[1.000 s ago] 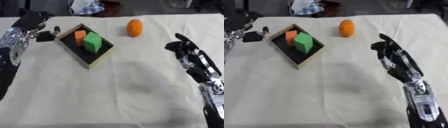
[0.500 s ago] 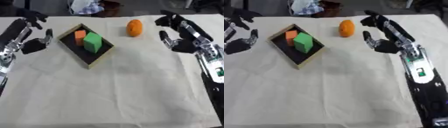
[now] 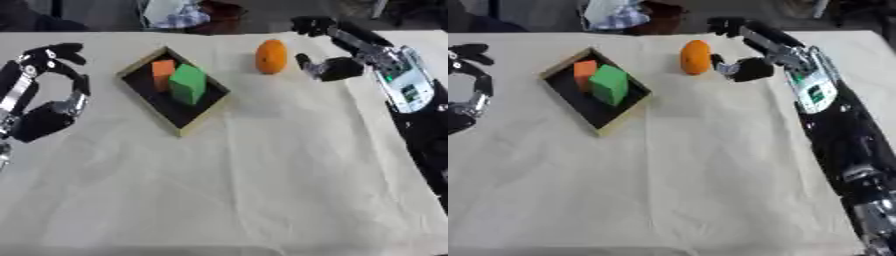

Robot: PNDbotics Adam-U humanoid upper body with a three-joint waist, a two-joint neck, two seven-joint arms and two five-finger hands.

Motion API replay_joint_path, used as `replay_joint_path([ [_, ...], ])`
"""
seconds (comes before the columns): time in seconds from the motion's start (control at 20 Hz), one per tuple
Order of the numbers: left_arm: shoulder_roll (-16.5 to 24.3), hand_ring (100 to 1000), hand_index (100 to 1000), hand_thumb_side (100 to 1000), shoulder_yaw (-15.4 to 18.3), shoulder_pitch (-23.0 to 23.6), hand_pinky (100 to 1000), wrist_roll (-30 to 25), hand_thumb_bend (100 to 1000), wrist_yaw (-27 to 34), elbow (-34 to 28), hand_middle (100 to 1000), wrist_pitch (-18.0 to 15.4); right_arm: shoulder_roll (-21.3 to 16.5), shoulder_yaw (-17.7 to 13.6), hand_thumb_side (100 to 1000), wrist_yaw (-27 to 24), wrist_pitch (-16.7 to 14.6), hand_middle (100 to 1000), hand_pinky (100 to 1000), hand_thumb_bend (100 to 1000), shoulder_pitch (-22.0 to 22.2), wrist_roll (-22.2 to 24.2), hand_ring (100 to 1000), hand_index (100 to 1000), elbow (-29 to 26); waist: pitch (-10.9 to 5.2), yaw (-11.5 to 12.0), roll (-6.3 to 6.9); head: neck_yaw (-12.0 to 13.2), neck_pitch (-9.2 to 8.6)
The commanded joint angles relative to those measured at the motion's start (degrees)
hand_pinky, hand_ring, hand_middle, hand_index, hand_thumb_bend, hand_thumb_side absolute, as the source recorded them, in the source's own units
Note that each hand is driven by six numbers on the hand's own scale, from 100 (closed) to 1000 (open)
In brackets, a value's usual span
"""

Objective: Pick up objects on the table and place them in the box.

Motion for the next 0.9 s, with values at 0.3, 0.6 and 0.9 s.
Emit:
replay_joint_path([
  [0.3,-3.11,584,874,593,1.56,1.70,724,1.11,100,4.23,-2.87,649,-0.29,5.50,-3.13,259,19.67,1.05,924,897,100,-6.86,-8.70,925,1000,9.52,-1.05,0.81,-0.35,-1.05,0.27],
  [0.6,-4.53,578,872,605,1.08,2.15,721,0.83,100,4.40,-2.89,640,-0.41,8.71,-5.89,179,30.50,5.44,949,898,100,-9.21,-14.55,936,1000,13.11,-0.68,1.93,-0.29,-1.62,0.27],
  [0.9,-5.08,576,872,612,0.71,2.26,720,0.55,100,4.02,-2.69,636,-0.36,9.31,-8.61,184,39.37,13.39,962,899,100,-10.04,-21.13,951,1000,15.10,-0.36,2.94,-0.45,-2.03,0.27],
])
